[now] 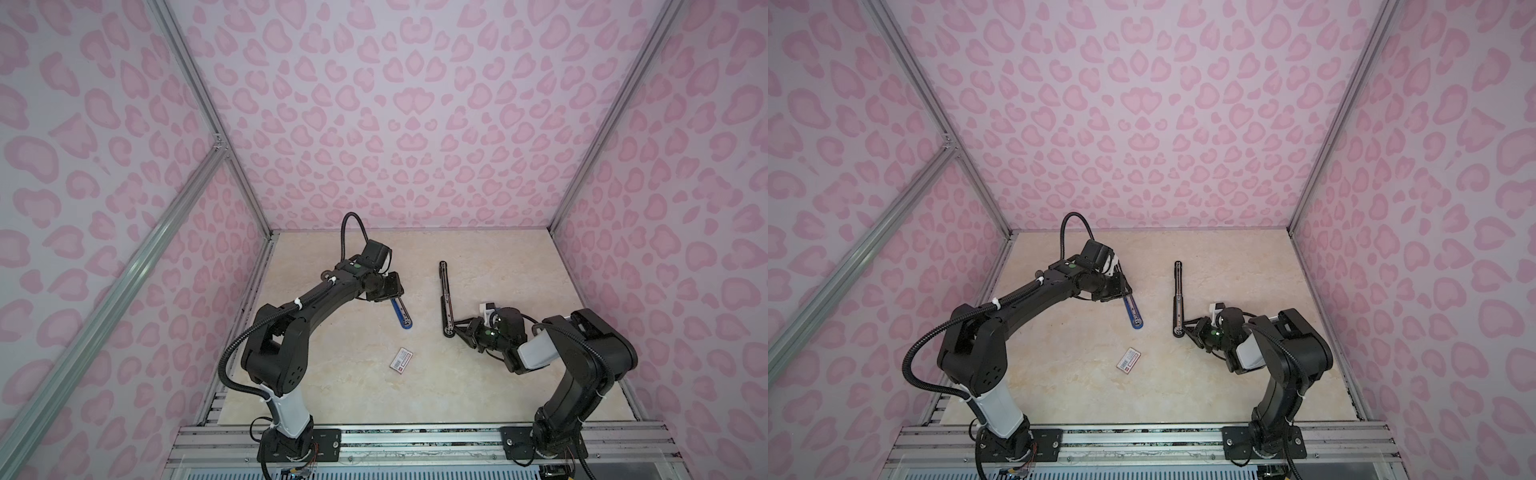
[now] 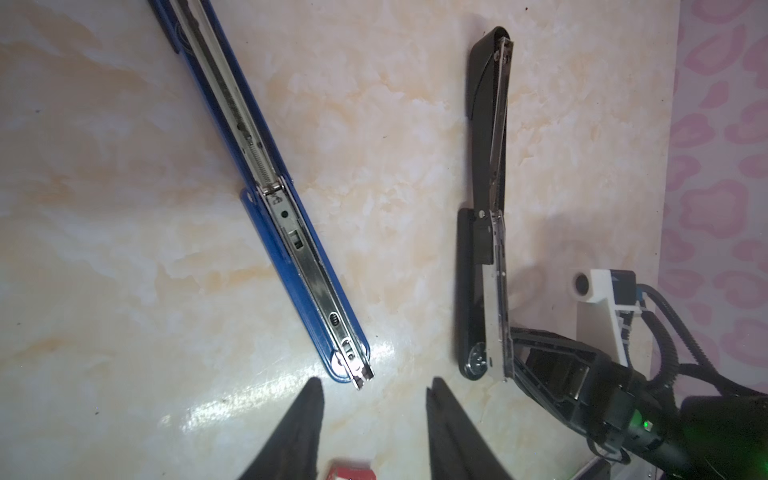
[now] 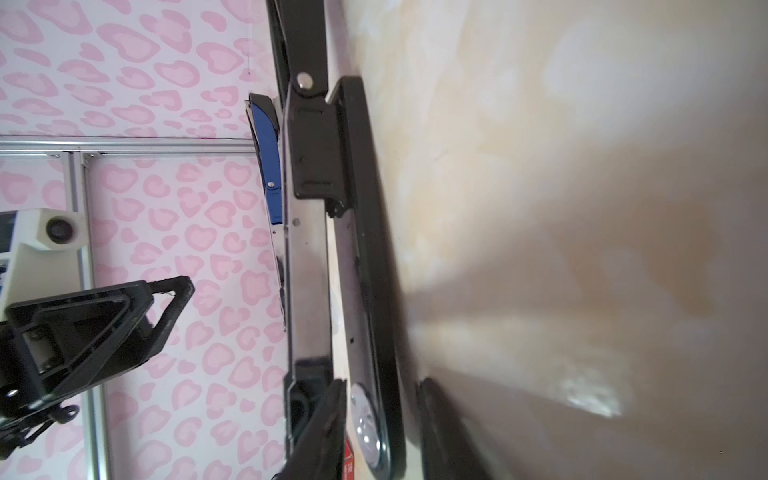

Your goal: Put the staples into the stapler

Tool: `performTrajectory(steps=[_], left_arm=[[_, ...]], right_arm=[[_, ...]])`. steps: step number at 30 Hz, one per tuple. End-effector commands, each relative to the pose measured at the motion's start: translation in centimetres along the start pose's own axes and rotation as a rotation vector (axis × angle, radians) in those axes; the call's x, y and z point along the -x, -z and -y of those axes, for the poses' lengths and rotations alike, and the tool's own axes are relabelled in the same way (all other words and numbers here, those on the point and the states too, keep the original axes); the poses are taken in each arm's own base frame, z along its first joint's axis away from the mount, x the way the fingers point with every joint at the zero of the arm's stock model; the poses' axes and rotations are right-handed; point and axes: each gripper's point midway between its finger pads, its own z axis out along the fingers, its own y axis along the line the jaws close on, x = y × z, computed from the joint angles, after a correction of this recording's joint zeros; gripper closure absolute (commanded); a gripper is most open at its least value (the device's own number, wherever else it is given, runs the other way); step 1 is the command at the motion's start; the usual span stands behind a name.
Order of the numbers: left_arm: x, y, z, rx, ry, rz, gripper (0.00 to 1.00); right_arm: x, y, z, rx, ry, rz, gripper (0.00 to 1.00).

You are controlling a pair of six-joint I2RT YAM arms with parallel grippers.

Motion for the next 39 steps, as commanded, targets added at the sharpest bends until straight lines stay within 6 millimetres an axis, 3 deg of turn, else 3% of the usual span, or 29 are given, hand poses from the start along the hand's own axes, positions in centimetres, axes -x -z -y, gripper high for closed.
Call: performTrajectory(steps=[1,6,12,16,27,33,39], left_arm=[[0.4,0.5,0.8,-0.031,0.0,0.023,0.55],[0.2,1.3,1.0,-0.033,-0.007,0.039,0.54],[-2.5,1.7,-1.1,0.021,0.008,0.026,0.48],[-4.1,2.4,-2.5,0.048,0.028,0.036,0.46],[-7.7,3.0,-5.5,0.103,0.062,0.025,0.44],[-7.8,3.2,-5.8,0.115,0.062,0.034,0.44],[-8.1,2.8,-6.1,0.124,0.062,0.024,0.44]], right_arm=[[-1.0,1.4,4.7,-0.251,0.003,-0.017,0.62],[0.5,3.8,3.7,-0.377,0.132,0.031,0.6],[1.5,5.3,0.1,-0.493,0.352,0.052,0.51],[1.2,4.3,-1.3,-0.531,0.437,0.032,0.49],[-0.3,-1.3,-3.5,-0.56,0.548,-0.035,0.48],[0.0,-2.4,-2.6,-0.641,0.564,-0.047,0.5],[0.5,-2.9,-1.8,-0.701,0.6,-0.062,0.62]])
